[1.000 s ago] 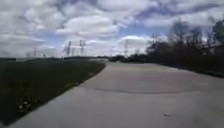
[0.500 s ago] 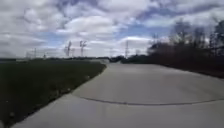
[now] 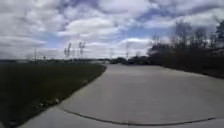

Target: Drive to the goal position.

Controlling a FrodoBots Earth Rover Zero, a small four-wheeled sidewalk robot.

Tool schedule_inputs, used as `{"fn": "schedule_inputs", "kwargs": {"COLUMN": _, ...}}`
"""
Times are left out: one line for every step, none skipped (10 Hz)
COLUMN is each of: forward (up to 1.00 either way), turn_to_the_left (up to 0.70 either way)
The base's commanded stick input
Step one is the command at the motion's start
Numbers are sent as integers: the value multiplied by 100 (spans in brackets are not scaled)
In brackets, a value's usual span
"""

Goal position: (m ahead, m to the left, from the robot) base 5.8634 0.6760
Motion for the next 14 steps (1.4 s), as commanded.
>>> {"fn": "schedule_inputs", "kwargs": {"forward": 91, "turn_to_the_left": -5}}
{"fn": "schedule_inputs", "kwargs": {"forward": 91, "turn_to_the_left": 0}}
{"fn": "schedule_inputs", "kwargs": {"forward": 91, "turn_to_the_left": 0}}
{"fn": "schedule_inputs", "kwargs": {"forward": 91, "turn_to_the_left": 0}}
{"fn": "schedule_inputs", "kwargs": {"forward": 91, "turn_to_the_left": 0}}
{"fn": "schedule_inputs", "kwargs": {"forward": 91, "turn_to_the_left": 0}}
{"fn": "schedule_inputs", "kwargs": {"forward": 91, "turn_to_the_left": 0}}
{"fn": "schedule_inputs", "kwargs": {"forward": 91, "turn_to_the_left": 0}}
{"fn": "schedule_inputs", "kwargs": {"forward": 91, "turn_to_the_left": 0}}
{"fn": "schedule_inputs", "kwargs": {"forward": 91, "turn_to_the_left": 0}}
{"fn": "schedule_inputs", "kwargs": {"forward": 91, "turn_to_the_left": 0}}
{"fn": "schedule_inputs", "kwargs": {"forward": 91, "turn_to_the_left": 0}}
{"fn": "schedule_inputs", "kwargs": {"forward": 91, "turn_to_the_left": 0}}
{"fn": "schedule_inputs", "kwargs": {"forward": 91, "turn_to_the_left": -1}}
